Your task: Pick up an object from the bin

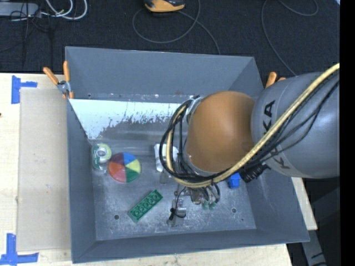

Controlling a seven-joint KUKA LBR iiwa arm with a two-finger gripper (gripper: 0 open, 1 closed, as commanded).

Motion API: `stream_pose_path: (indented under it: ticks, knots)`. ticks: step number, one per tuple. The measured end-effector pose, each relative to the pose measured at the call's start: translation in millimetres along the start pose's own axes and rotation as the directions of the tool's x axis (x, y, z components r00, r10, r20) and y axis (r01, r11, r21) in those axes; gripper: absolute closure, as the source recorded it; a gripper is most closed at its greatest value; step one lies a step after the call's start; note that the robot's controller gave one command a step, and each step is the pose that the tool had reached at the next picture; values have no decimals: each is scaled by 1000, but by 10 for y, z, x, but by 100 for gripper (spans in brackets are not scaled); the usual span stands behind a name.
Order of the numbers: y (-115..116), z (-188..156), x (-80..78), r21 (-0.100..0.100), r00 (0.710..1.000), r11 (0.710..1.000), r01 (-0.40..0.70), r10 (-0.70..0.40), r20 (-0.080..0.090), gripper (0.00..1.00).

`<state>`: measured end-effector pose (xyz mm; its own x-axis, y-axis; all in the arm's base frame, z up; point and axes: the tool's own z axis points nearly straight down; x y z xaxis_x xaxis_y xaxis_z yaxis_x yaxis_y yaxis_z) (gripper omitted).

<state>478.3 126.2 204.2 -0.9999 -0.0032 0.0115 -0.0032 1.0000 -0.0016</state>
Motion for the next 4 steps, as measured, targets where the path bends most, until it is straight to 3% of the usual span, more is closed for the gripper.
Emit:
stream_pose_path:
  ticks: [1, 3, 4]
  knots:
    - [-8, -42, -17, -1, 1000, 1000, -5, 5, 8, 0]
    - [220, 1114, -134, 1, 980, 980, 197, -197, 10, 0]
    - [11, 1344, -411, 0, 967, 967, 256, -256, 7, 100]
